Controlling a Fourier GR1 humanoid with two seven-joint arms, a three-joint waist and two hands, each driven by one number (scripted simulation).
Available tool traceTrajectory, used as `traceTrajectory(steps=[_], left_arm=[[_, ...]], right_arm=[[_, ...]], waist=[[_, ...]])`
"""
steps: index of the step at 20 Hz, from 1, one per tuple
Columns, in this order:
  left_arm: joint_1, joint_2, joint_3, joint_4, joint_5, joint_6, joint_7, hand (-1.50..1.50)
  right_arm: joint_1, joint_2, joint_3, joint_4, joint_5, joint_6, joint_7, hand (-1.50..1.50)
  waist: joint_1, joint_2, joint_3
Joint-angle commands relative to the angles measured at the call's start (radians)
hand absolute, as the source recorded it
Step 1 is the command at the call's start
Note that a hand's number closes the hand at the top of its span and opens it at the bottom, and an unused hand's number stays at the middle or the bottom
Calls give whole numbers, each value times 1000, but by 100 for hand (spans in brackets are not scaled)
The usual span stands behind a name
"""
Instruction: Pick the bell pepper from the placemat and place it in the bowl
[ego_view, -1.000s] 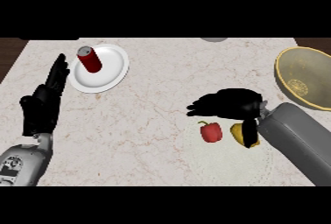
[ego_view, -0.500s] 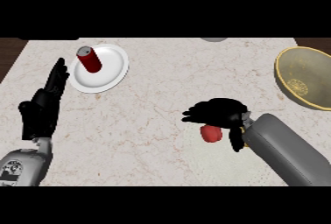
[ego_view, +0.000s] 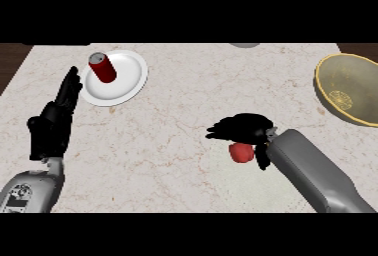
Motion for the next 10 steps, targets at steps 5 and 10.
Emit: traceTrajectory(steps=[5, 10], left_arm=[[18, 34, 73, -60, 37, -63, 23, 0], [20, -34, 38, 9, -55, -26, -33, 0]], right_arm=[[-6, 30, 10, 148, 139, -196, -147, 150], [8, 99, -40, 156, 180, -187, -166, 150]], waist=[[7, 1, 0], [-3, 0, 0]])
